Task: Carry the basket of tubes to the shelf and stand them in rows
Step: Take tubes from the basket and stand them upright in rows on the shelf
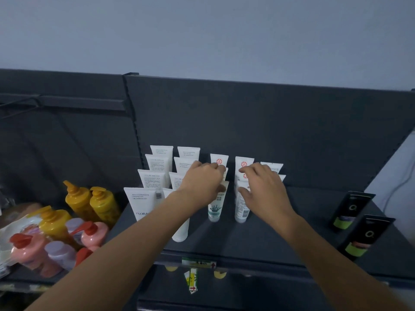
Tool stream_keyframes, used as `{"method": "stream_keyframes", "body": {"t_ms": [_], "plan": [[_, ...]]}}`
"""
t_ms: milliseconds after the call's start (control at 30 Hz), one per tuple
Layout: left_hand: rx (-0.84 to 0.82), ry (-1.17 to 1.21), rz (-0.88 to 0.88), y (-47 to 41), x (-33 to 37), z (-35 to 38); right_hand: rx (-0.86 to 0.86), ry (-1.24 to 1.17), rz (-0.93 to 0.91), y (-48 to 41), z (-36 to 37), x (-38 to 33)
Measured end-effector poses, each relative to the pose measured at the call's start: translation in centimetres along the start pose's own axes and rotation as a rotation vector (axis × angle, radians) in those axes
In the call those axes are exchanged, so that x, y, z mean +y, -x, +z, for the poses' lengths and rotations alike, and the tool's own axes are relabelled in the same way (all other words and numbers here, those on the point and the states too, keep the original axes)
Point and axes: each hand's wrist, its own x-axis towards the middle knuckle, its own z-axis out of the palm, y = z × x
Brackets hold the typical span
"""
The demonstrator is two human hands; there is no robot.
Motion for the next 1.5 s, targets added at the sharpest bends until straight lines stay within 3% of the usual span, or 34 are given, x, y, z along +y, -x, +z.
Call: {"method": "stream_keyframes", "body": {"t_ms": [100, 267, 433, 567, 733, 867, 1000, 1133, 1400, 1500], "plan": [[0.081, 0.159, -0.019, 1.9, -0.3, -1.4, 0.087, -0.038, -0.001, 1.2, -1.6, -2.0], [0.101, 0.323, 0.067, 7.9, -1.0, -3.6, 0.090, -0.095, 0.031, 4.8, -2.4, -6.3], [0.012, 0.463, 0.175, 16.6, -2.8, -1.3, -0.047, -0.159, 0.117, 11.4, 0.9, -11.0], [-0.179, 0.524, 0.146, 24.3, -4.3, 5.6, -0.220, -0.234, 0.221, 18.0, 7.0, -14.5], [-0.544, 0.578, 0.034, 33.2, -4.5, 17.7, -0.520, -0.288, 0.326, 26.2, 16.5, -18.4], [-0.785, 0.581, -0.035, 39.9, -2.9, 28.1, -0.793, -0.264, 0.311, 31.6, 24.8, -20.3], [-0.917, 0.634, -0.135, 44.3, 0.1, 37.5, -1.052, -0.184, 0.249, 35.7, 33.2, -20.6], [-0.950, 0.692, -0.227, 46.2, 3.0, 45.2, -1.208, -0.006, 0.191, 38.0, 40.5, -20.0], [-0.794, 0.521, -0.255, 46.7, 5.0, 52.0, -1.171, 0.196, -0.016, 40.1, 47.8, -18.2], [-0.845, 0.487, -0.277, 46.1, 4.9, 52.6, -1.172, 0.233, -0.070, 39.9, 48.5, -18.5]]}}
